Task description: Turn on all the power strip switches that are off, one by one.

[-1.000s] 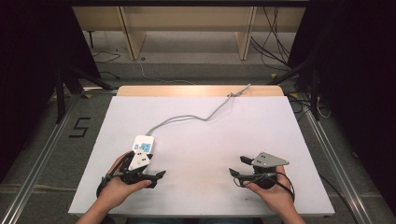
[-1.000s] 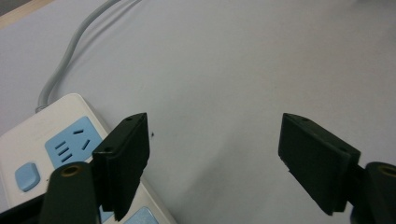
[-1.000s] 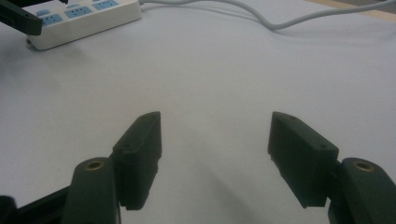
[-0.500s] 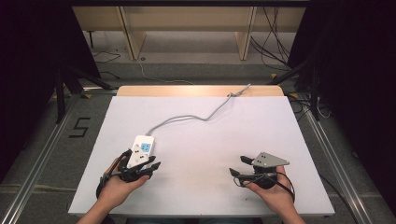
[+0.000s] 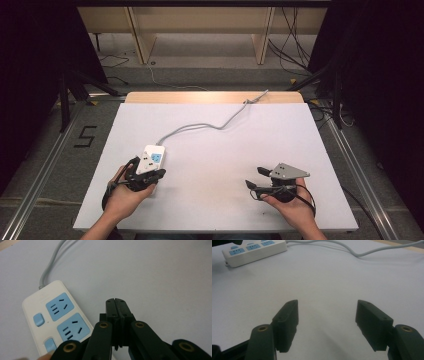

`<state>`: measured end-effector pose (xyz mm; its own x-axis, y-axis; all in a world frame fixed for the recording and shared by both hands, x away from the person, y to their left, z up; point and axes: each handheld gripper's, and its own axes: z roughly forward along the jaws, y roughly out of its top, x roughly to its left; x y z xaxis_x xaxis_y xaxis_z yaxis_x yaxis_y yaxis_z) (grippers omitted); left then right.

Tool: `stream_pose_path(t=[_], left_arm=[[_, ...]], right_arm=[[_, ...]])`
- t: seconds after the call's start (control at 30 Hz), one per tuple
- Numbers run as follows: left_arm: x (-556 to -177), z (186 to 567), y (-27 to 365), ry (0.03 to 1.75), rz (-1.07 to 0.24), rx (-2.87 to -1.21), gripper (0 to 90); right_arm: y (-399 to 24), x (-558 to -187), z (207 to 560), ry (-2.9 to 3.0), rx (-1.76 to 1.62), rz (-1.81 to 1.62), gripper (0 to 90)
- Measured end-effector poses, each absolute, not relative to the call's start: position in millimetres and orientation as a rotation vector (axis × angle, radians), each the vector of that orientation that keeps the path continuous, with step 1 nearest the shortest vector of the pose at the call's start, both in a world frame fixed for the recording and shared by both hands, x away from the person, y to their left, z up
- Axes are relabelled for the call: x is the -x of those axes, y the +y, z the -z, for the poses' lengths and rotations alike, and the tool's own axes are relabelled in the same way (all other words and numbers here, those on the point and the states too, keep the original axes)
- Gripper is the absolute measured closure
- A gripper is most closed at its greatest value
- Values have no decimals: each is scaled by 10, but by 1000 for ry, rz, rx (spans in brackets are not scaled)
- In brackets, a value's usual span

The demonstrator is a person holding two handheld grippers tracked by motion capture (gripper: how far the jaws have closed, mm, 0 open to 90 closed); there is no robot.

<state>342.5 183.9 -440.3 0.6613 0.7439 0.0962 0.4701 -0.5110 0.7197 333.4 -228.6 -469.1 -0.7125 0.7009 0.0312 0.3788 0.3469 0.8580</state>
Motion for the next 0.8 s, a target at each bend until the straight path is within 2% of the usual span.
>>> stream_pose_path(t=[0.33,0.8], left_arm=[[-3474,4386,1886,998,-505,-2204,895],[-3656,4262,2136,1149,-570,-2176,896]], right_arm=[[-2283,-3339,4699,2278,-958,-1306,359],[-2283,-3346,4706,2272,-973,-1311,359]])
